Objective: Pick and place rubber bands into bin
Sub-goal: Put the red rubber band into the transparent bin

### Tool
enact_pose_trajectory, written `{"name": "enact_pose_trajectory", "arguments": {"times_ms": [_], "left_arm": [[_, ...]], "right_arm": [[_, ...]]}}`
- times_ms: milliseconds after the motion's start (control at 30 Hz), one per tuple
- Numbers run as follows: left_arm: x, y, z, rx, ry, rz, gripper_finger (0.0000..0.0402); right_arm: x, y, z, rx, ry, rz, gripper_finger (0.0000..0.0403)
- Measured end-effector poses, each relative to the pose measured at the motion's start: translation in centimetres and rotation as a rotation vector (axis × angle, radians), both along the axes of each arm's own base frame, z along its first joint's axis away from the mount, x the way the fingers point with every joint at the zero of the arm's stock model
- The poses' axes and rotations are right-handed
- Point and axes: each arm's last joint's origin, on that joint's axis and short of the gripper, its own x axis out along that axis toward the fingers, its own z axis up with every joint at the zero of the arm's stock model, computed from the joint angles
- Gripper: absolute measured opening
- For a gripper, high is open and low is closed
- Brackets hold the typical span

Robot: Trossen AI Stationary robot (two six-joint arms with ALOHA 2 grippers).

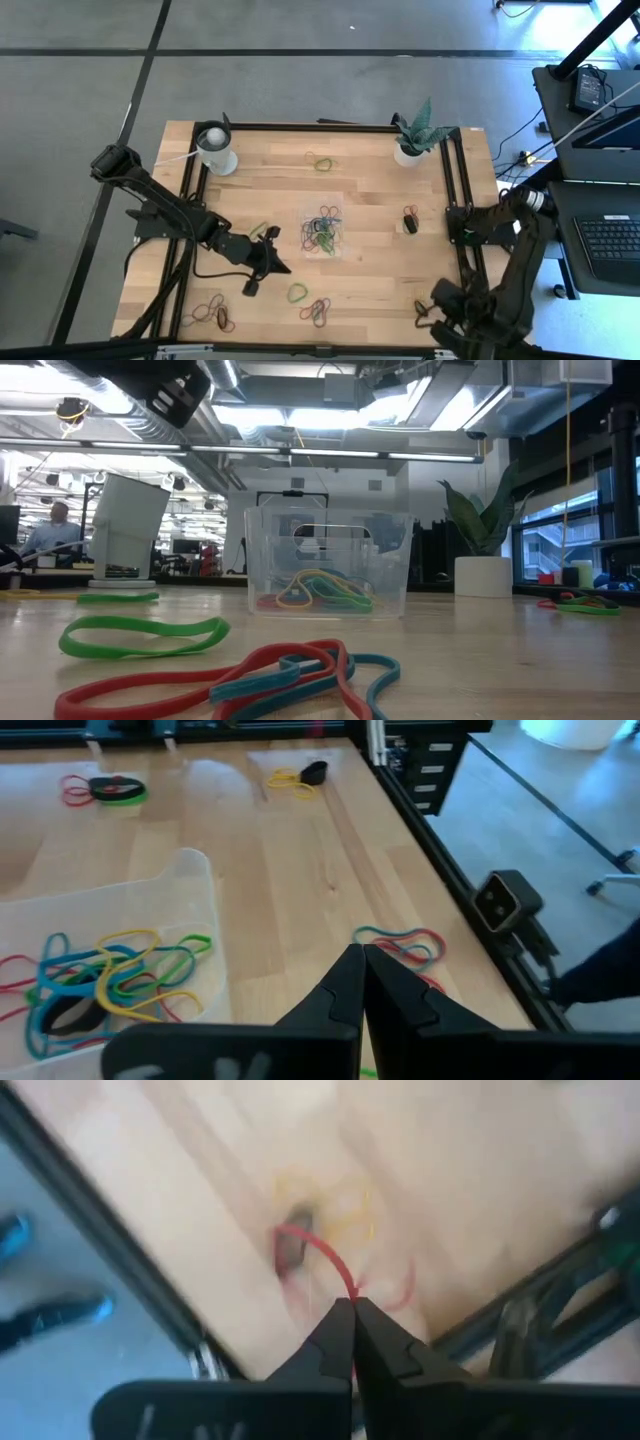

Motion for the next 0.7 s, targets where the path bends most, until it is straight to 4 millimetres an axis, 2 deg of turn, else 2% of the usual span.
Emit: {"name": "enact_pose_trajectory", "arguments": {"times_ms": [133,300,433,700], "left_arm": [[0.0,0.1,0.0,0.011,-0.006,0.025,0.0003],[0.0,0.1,0.0,0.012,-0.007,0.025,0.0005],[0.0,0.1,0.0,0.011,-0.006,0.024,0.0005],[-0.1,-0.2,0.0,-0.022,0.009,-0.004,0.0005]], "right_arm": [[1.8,-2.4,2.5,-0.056,-0.082,-0.036,0.0002],[5.8,-5.7,4.1,-0.086,-0.144,0.001,0.0001],[9.8,-8.4,4.5,-0.077,-0.184,0.079,0.0001],[17.7,-14.4,5.1,-0.074,-0.427,0.155,0.0000]]}}
